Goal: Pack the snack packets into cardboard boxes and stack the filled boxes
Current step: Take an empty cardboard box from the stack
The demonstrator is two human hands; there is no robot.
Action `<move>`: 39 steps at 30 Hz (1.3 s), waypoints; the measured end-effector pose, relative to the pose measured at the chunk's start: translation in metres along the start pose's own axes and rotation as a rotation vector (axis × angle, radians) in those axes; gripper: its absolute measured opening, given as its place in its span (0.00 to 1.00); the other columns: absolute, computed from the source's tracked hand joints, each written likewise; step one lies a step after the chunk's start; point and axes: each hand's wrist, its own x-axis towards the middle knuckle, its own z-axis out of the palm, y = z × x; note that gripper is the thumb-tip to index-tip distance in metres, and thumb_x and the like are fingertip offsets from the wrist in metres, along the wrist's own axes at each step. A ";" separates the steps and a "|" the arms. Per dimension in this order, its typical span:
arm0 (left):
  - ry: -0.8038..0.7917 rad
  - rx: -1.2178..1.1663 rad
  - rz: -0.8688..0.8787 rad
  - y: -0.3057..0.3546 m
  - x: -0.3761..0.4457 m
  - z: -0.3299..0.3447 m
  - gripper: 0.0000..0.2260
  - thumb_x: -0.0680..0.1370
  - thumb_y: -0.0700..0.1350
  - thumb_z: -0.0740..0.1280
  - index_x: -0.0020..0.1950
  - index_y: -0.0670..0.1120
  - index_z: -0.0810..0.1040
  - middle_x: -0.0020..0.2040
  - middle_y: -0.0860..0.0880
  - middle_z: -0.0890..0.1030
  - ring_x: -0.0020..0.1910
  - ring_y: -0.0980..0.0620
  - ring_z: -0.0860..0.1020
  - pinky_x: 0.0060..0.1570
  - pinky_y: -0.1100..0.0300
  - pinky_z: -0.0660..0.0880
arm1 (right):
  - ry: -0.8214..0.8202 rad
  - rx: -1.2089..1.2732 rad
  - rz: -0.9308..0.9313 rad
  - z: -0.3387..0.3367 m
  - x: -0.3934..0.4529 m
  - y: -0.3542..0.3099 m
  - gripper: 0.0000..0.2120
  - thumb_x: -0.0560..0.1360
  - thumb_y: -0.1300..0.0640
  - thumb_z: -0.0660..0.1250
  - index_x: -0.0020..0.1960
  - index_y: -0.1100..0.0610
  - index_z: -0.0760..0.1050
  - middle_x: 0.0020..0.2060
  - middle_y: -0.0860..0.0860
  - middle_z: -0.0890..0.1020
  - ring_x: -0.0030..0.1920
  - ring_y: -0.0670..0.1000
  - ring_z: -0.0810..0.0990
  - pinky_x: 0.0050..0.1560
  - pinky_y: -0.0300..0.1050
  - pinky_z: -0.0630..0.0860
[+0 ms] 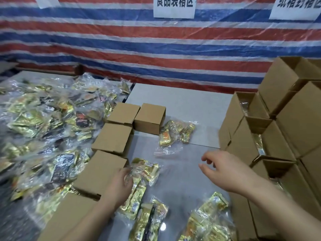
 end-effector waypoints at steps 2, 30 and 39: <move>0.030 0.160 -0.040 -0.025 0.006 -0.001 0.19 0.80 0.47 0.65 0.70 0.42 0.73 0.65 0.43 0.76 0.62 0.46 0.75 0.62 0.59 0.69 | -0.046 0.038 0.000 0.021 0.009 -0.007 0.16 0.81 0.42 0.58 0.63 0.48 0.75 0.56 0.43 0.79 0.53 0.46 0.76 0.49 0.42 0.71; -0.058 0.379 -0.109 -0.023 -0.080 -0.096 0.11 0.83 0.47 0.59 0.63 0.54 0.74 0.55 0.49 0.83 0.54 0.47 0.80 0.50 0.57 0.74 | -0.409 0.711 -0.244 0.111 0.044 -0.156 0.34 0.74 0.33 0.64 0.76 0.44 0.63 0.70 0.42 0.71 0.68 0.43 0.70 0.68 0.42 0.68; -0.101 0.441 0.477 0.137 0.010 -0.052 0.09 0.83 0.49 0.59 0.59 0.51 0.76 0.53 0.47 0.82 0.53 0.44 0.79 0.46 0.54 0.73 | -0.049 0.510 0.097 0.034 0.045 -0.050 0.09 0.77 0.49 0.66 0.55 0.43 0.71 0.50 0.45 0.79 0.50 0.49 0.77 0.45 0.43 0.73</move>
